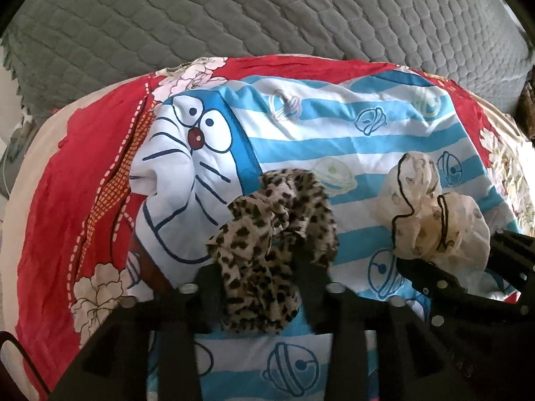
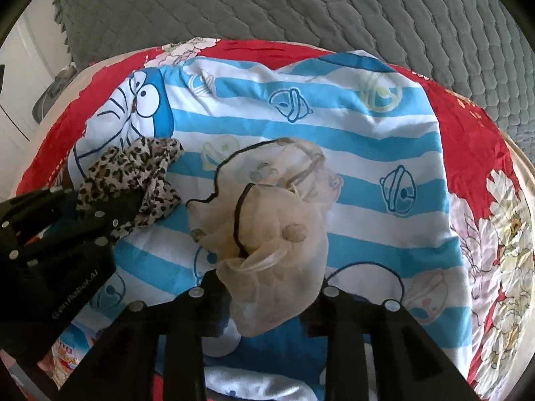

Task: Organize objects
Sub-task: 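Open the left tool on the leopard scrunchie while the right tool releases the mesh scrunchie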

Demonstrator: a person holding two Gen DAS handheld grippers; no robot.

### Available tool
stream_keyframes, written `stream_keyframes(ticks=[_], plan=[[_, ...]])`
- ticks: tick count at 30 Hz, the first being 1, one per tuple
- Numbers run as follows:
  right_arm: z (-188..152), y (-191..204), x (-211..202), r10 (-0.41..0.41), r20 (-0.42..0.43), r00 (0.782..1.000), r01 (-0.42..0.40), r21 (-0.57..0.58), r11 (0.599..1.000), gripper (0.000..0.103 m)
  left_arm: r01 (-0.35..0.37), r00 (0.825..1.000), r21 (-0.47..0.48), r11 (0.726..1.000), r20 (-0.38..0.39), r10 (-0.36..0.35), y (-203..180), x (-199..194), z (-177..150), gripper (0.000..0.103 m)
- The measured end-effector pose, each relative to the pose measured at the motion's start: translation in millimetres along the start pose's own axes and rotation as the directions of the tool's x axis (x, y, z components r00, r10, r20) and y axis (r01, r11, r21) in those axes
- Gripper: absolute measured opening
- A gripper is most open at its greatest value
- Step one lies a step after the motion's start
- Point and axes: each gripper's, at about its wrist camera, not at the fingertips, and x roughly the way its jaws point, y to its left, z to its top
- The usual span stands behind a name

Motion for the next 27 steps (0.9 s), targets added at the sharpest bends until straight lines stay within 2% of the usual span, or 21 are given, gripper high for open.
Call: stream_keyframes(ticks=[1, 10, 17, 27], plan=[[-2, 0, -1, -0.005, -0.004, 1.000, 0.005, -0.002, 1.000, 0.035, 0.001, 1.000, 0.002, 1.000, -0.007, -0.001, 0, 0, -1, 0.052], [-5, -2, -13, -0.020, -0.001, 1.000, 0.020, -0.009, 1.000, 0.049, 0.029, 0.998, 0.001, 1.000, -0.062, -0.029, -2, -6, -10, 0.066], [-4, -4, -25, -0.027, 0.010, 1.000, 0.027, -0.011, 1.000, 0.053, 0.039, 0.999, 0.037, 0.999, -0.039, -0.038, -6, -20, -9, 0.068], [4, -4, -48, -0.031, 0.058, 0.998, 0.031, 0.007, 1.000, 0.064, 0.034, 0.999, 0.017, 0.999, -0.017, -0.034, 2, -38, -5, 0.069]])
